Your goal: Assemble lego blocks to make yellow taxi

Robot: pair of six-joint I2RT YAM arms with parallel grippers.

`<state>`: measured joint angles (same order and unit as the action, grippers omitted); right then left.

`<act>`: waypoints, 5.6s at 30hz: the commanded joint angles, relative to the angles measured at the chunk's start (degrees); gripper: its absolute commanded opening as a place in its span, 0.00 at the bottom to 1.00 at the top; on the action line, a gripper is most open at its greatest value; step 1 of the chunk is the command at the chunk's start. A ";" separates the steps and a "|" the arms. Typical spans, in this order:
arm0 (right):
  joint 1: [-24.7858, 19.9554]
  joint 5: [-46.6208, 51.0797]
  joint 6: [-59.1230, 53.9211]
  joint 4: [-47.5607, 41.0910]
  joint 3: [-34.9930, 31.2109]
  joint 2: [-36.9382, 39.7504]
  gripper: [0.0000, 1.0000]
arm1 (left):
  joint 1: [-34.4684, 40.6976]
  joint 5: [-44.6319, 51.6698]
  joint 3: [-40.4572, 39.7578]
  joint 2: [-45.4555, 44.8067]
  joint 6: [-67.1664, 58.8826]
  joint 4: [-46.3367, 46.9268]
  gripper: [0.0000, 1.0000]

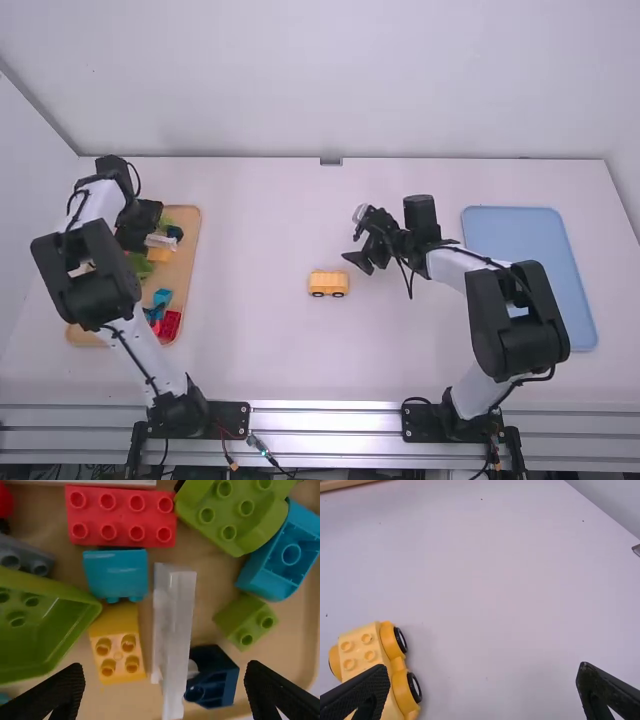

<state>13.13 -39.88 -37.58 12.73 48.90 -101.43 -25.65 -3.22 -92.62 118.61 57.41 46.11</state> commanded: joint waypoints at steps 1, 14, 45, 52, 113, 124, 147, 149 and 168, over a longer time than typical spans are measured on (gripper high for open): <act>0.00 -0.33 0.31 0.11 0.96 1.36 0.99 | 0.15 -0.85 -2.51 0.44 -0.37 2.56 0.84; -0.02 -0.31 0.31 0.15 0.96 1.36 0.99 | 0.15 -3.63 -0.04 0.44 -0.22 6.25 0.67; -0.02 -0.11 0.33 0.11 0.96 1.36 0.99 | 0.07 -0.35 9.31 0.42 -6.75 -9.60 0.67; -0.02 -0.09 0.33 0.11 0.96 1.36 0.99 | 0.17 -0.70 0.92 0.44 -6.88 0.94 0.71; -0.02 -0.13 0.33 -0.17 0.96 1.36 0.99 | 0.81 -0.87 14.56 0.44 -10.84 -10.29 0.34; -0.02 -0.09 0.33 -1.20 0.96 1.36 0.99 | 0.92 -2.19 9.07 0.44 -12.26 -4.70 0.31; -0.02 -0.35 0.31 -1.25 0.96 1.36 0.99 | 10.10 -0.68 3.63 -6.23 -29.42 3.52 0.02; -0.02 -0.35 0.33 -1.22 0.96 1.36 0.99 | 12.59 -0.81 4.90 -7.85 -31.12 2.69 0.02; 0.02 -4.24 0.28 -1.03 0.96 1.36 0.99 | 34.16 9.97 24.13 -19.19 -87.54 -9.20 0.02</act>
<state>13.13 -42.61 -37.52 11.79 48.90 -101.43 7.46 0.60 -69.43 102.19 -14.46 36.58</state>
